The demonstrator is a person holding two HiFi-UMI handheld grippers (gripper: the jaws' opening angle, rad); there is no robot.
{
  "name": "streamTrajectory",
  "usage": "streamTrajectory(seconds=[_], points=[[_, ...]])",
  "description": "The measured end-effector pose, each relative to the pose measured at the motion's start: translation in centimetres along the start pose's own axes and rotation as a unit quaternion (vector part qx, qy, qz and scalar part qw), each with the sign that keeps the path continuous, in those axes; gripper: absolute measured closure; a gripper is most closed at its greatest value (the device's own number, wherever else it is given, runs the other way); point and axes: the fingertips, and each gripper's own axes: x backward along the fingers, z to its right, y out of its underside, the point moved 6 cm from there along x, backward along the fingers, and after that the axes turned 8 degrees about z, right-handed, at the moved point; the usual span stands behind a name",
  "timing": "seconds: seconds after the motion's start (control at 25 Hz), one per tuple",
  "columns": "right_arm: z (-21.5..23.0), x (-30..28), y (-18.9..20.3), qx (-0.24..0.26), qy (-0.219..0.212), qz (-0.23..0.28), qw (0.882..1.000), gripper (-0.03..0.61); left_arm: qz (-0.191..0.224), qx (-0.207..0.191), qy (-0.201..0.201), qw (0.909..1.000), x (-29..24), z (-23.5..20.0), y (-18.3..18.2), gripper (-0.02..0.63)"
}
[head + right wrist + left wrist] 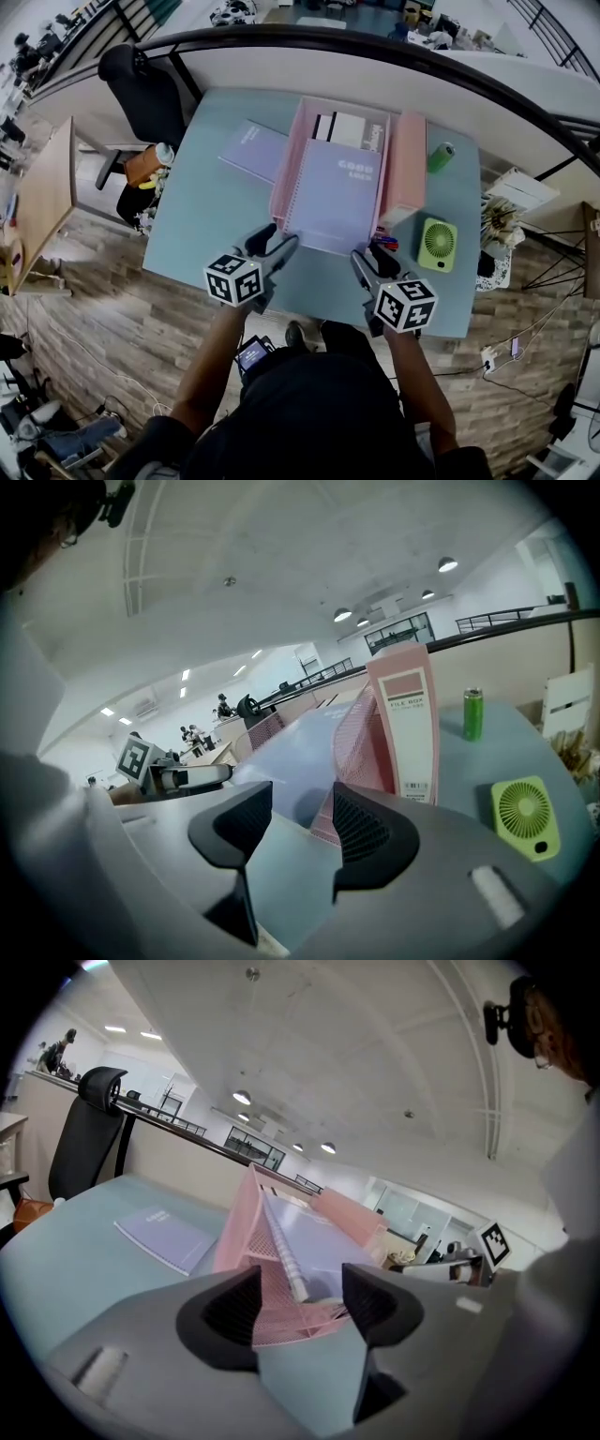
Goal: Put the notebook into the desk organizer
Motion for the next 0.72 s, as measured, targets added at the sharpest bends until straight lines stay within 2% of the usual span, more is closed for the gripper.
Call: streamTrajectory(seconds=[0.4,0.48,0.56,0.72], points=[[0.7,-1.5,0.9,-0.067,-0.013,-0.004,0.998,0.396,-0.006,0.014,0.002,0.9999,-1.0,-0.1,0.6,0.322],[0.8,-1.6,0.9,-0.06,-0.004,-0.004,0.998,0.399,-0.004,0.013,0.004,0.9999,-1.0,0.0,0.6,0.34],[0.7,-1.5,0.8,-0.044,0.005,-0.005,0.999,0.436,-0.002,0.01,0.007,0.9999,-1.0,0.1,0.5,0.38],[0.3,-1.3,0.4,-0.016,0.017,-0.007,1.0,0.453,0.001,-0.002,0.005,1.0,-0.7,0.4,0.2,0.411]])
